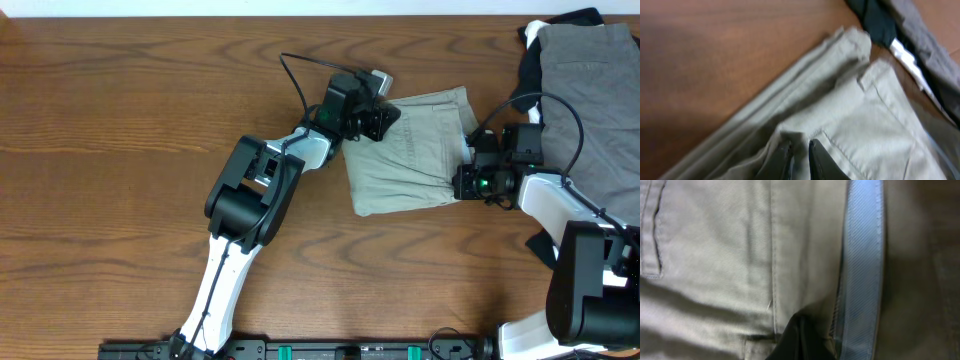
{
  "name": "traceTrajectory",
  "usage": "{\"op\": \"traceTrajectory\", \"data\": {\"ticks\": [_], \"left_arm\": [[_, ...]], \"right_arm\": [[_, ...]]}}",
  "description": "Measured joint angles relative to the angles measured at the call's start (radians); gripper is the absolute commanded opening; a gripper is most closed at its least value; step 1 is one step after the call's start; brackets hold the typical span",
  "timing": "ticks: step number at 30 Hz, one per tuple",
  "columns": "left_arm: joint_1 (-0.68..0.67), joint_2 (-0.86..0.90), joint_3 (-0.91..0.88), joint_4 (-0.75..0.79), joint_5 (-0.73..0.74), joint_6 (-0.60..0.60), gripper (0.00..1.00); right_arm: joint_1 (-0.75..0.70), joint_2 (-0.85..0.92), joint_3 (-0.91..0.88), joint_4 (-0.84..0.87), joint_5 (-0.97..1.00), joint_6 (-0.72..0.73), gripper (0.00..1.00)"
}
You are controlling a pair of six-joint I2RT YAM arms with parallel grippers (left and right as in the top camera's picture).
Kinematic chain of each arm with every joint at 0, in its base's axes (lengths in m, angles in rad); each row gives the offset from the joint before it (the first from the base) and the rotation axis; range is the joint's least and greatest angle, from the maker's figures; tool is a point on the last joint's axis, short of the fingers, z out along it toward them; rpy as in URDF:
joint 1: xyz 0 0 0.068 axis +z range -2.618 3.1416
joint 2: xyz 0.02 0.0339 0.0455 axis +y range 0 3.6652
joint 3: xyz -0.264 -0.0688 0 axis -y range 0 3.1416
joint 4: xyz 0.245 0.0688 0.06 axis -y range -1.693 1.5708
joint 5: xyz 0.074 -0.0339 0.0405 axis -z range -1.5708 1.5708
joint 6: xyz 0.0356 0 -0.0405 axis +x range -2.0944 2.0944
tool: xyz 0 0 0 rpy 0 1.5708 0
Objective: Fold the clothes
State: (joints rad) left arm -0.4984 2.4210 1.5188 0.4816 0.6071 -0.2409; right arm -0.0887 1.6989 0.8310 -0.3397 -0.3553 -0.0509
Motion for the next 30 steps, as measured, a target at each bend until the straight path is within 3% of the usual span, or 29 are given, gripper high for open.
{"op": "traceTrajectory", "data": {"ticks": [8,15,26,30], "left_arm": [[0.005,-0.062,-0.001,0.016,0.026,-0.002,0.15],[0.006,-0.302,0.002,-0.298,0.048,0.002,0.16],[0.004,-0.363,0.002,-0.932,0.052,0.205,0.16],[-0.006,-0.363,-0.002,-1.069,0.052,0.312,0.15]], "right_arm": [[0.0,-0.144,0.186,-0.004,-0.153,0.0,0.01],[0.0,-0.195,0.272,0.138,-0.21,0.014,0.01],[-0.001,0.177,0.269,0.412,-0.222,0.021,0.01],[-0.002,0.319,0.268,0.53,-0.221,0.021,0.01]]}}
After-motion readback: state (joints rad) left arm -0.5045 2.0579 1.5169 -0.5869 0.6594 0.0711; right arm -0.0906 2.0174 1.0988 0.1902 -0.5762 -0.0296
